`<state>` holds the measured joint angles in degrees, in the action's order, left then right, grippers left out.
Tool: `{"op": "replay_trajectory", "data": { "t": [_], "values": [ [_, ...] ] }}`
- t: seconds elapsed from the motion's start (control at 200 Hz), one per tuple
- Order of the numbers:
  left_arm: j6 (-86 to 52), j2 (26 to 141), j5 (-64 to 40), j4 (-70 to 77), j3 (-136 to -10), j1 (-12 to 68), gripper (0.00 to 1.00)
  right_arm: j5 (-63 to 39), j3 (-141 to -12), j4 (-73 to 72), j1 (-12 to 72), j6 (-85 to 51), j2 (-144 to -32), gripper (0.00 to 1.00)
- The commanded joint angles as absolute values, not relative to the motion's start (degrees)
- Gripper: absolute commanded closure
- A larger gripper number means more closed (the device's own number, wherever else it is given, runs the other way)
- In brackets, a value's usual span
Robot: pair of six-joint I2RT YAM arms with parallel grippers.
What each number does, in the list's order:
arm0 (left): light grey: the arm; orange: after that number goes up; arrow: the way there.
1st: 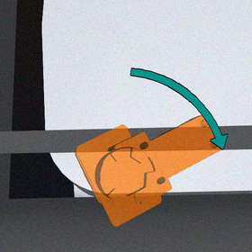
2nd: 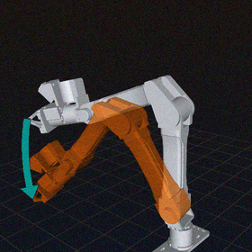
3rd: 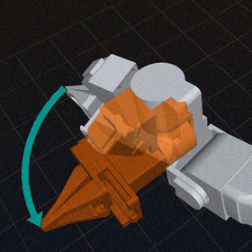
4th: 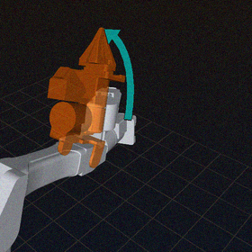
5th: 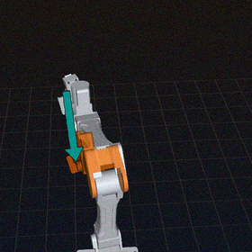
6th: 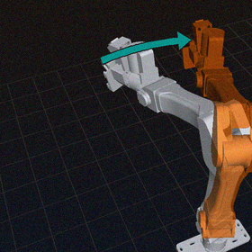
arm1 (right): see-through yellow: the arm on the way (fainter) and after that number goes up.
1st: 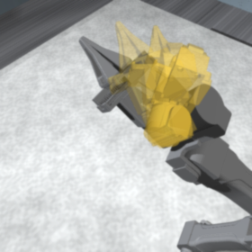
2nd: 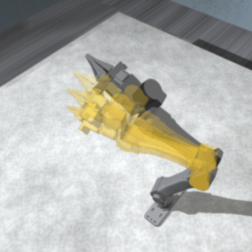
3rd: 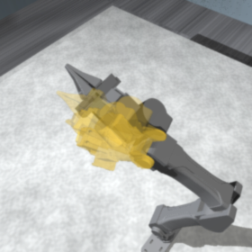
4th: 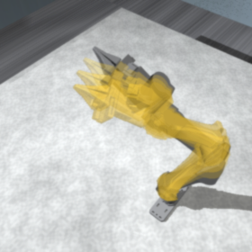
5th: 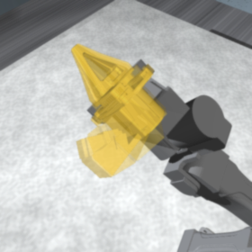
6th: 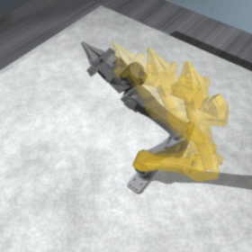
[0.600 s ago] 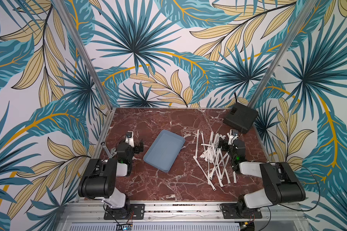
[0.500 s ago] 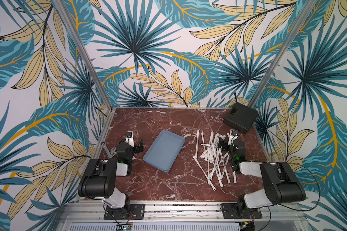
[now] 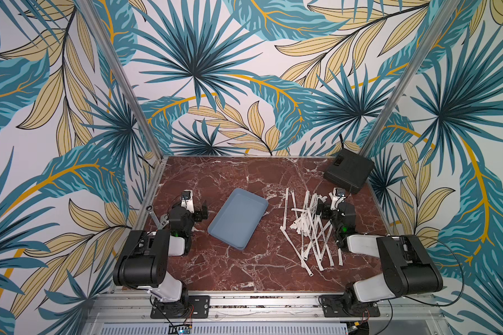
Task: Put the straws into the storage box
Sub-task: Adjust the storage box at the center of the board.
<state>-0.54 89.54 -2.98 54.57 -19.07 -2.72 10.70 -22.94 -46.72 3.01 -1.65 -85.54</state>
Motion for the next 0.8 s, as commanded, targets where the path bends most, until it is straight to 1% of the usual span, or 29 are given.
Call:
{"op": "replay_trajectory", "data": {
  "t": [0.0,0.225,0.29,0.346,0.406,0.461,0.531,0.661,0.701,0.756,0.776,0.796],
  "values": [
    [-1.24,89.78,-1.63,54.93,-21.62,-2.97,0.0,11.17,-23.68,-48.21,3.18,-1.12,-86.19,0.0],
    [-1.19,89.81,-1.63,54.96,-21.58,-2.99,0.0,10.56,-23.91,-47.88,3.02,-1.23,-86.14,0.0],
    [0.3,89.1,-4.31,57.95,-19.83,-2.46,0.0,10.76,-23.56,-48.17,2.99,-1.06,-85.88,0.01],
    [1.66,86.96,-0.22,59.3,-18.24,-0.29,0.0,10.68,-23.83,-48.45,3.2,0.05,-85.05,0.01],
    [2.0,82.57,6.97,56.89,-17.58,2.13,0.0,11.5,-26.76,-38.47,3.59,-0.21,-80.13,0.01],
    [2.07,77.23,12.84,51.01,-18.17,4.53,0.0,13.62,-31.66,-24.6,3.74,-3.12,-75.7,0.0],
    [0.76,70.57,18.42,44.41,-18.82,6.97,0.0,17.17,-37.15,-10.66,4.09,-7.04,-71.53,0.01],
    [-6.56,59.46,27.24,24.01,-23.18,8.96,0.0,25.25,-45.99,11.47,5.72,-17.5,-66.31,0.01],
    [-8.84,56.96,28.56,17.26,-24.93,9.13,0.0,24.69,-48.1,18.61,5.87,-21.04,-65.31,0.0],
    [-12.92,54.27,29.67,9.32,-27.97,9.15,0.0,24.09,-49.06,21.26,5.8,-28.69,-64.09,0.01],
    [-14.66,53.58,29.75,5.91,-29.48,9.14,0.0,22.38,-49.43,23.3,5.55,-30.8,-63.77,0.0],
    [-16.64,52.96,29.49,2.45,-31.12,9.12,0.0,18.58,-49.73,23.62,5.05,-29.87,-63.58,0.01]
  ]
}}
